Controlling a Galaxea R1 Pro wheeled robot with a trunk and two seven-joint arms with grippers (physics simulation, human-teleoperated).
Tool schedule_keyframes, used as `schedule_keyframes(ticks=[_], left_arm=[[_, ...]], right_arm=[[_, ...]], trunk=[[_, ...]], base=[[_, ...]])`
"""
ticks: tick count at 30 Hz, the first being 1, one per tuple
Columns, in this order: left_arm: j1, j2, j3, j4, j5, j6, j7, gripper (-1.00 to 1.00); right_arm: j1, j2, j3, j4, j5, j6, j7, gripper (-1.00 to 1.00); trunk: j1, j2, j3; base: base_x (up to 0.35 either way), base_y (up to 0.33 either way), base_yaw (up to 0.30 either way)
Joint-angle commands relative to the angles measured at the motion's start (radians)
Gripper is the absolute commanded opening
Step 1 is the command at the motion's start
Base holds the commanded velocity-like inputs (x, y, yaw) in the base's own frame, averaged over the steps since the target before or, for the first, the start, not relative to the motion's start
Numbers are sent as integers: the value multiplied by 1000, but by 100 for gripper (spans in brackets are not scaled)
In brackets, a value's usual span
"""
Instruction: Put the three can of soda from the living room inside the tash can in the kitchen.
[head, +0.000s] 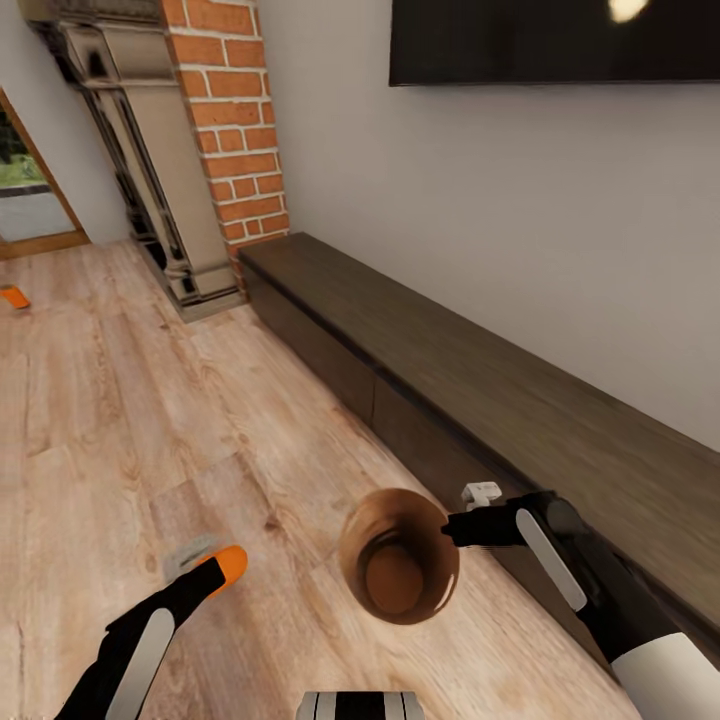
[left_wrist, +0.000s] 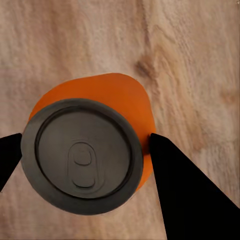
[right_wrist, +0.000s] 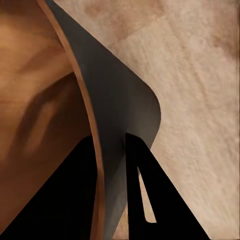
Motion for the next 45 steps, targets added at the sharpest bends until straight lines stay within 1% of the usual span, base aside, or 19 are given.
schedule_keyframes(ticks=[1,4,18,21,23,25,26,28,29,30,31,32,35,36,37,39,41,44,45], left_arm=[[2,0,1,-4,0,0,0,-100],[6,-6,2,-27,1,1,0,-100],[7,-8,0,-22,1,2,0,-100],[7,-8,1,-56,1,9,0,-100],[7,-15,-1,-134,2,61,0,-100],[5,-44,-2,-237,2,152,0,-100],[2,-53,-3,-262,2,183,0,-100],[-25,-81,-6,-332,3,310,-2,-100],[-48,-91,-7,-350,15,363,-4,-100],[-75,-97,-7,-364,50,420,-5,-100],[-106,-101,-6,-374,109,475,-5,-100],[-122,-102,-6,-377,143,495,-5,-100],[-180,-104,-12,-388,353,558,-4,-100],[-182,-104,-25,-389,384,565,-4,-100],[-182,-102,-59,-389,411,571,-4,-100],[-179,-103,-116,-386,430,575,-3,-100],[-174,-105,-157,-383,434,575,-1,-100],[-158,-106,-207,-369,434,575,1,-100],[-156,-106,-213,-365,434,575,1,-100]], right_arm=[[0,1,1,0,-59,4,5,-100],[0,1,1,5,-58,4,2,-100],[-1,3,2,10,-57,4,0,-100],[-2,8,2,17,-57,4,-1,-100],[-6,21,1,55,-58,4,-19,-100],[-8,42,1,88,-59,4,-63,-100],[-8,46,1,94,-59,4,-73,-100],[-9,57,1,106,-58,4,-98,-100],[-9,60,1,109,-58,-5,-105,-100],[-9,62,1,112,-58,-11,-109,-100],[-9,63,1,115,-58,-15,-112,-100],[-9,64,1,116,-58,-17,-113,-100],[-16,78,1,166,-59,-22,-117,-100],[-22,83,0,189,-60,-23,-117,-100],[-30,87,0,211,-60,-25,-118,-100],[-36,90,-2,227,-60,-25,-118,-100],[-37,91,-2,231,-61,-26,-118,-100],[-39,92,-4,239,-61,-26,-118,-100],[-39,92,-4,240,-61,-26,-118,-100]], trunk=[[0,0,4],[-2,1,16],[-8,4,68],[-9,5,79],[-10,5,86],[-11,6,93],[-12,6,96],[-13,7,103],[-13,7,107],[-14,7,111],[-14,7,114],[-14,7,118],[-16,8,128],[-16,8,132],[-17,9,135],[-18,9,142],[-18,10,149],[-20,10,160],[-20,11,163]], base=[[0,0,247],[0,0,281],[0,0,293],[0,0,293],[0,0,293],[0,0,293],[0,0,293],[0,0,293],[0,0,293],[0,0,293],[0,0,293],[0,0,293],[0,0,293],[0,0,293],[0,0,293],[0,0,293],[0,0,293],[0,0,293],[0,0,293]])
